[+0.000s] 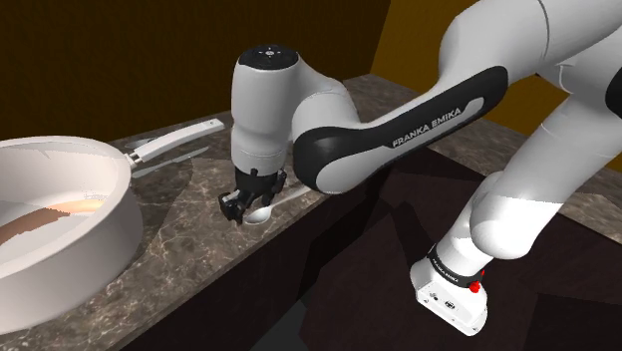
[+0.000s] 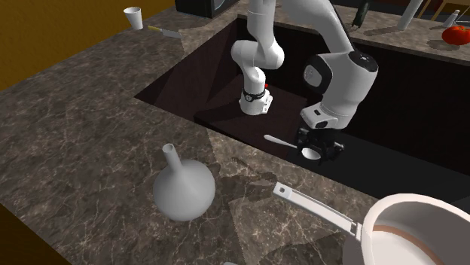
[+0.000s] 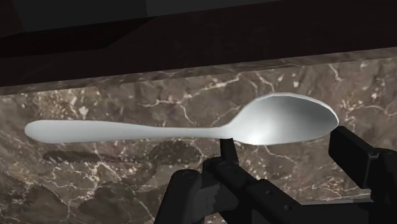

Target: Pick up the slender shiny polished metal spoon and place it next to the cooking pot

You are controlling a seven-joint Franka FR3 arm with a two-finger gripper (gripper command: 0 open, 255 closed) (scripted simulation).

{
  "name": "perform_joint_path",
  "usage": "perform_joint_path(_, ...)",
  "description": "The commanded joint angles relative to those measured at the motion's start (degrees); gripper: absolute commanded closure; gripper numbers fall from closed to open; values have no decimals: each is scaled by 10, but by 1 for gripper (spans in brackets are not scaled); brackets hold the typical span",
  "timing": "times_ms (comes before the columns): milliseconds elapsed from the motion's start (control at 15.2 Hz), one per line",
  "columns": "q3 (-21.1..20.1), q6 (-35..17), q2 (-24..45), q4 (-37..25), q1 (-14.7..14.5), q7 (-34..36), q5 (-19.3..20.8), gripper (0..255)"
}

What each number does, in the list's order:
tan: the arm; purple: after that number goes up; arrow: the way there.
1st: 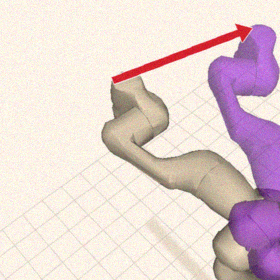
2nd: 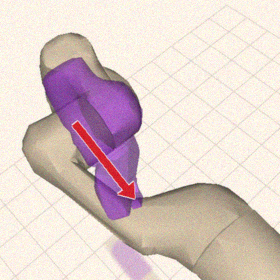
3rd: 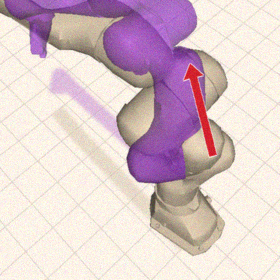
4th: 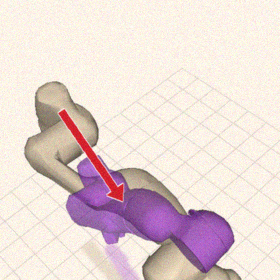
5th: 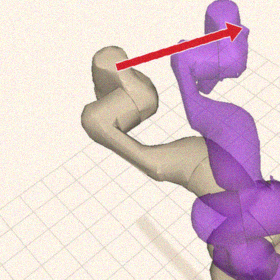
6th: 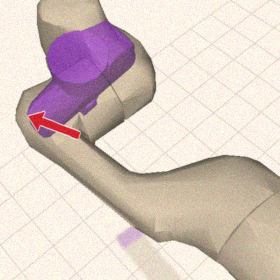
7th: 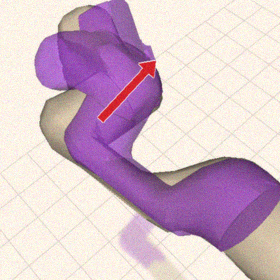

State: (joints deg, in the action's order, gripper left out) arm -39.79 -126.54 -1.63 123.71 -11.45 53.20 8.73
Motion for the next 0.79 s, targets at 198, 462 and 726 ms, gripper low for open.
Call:
perform_joint_path(198,-2,-34,25,17,-1,22,25,255)
perform_joint_path(462,-1,-61,46,30,-2,41,49,255)
perform_joint_path(726,3,-86,70,41,-5,63,76,255)
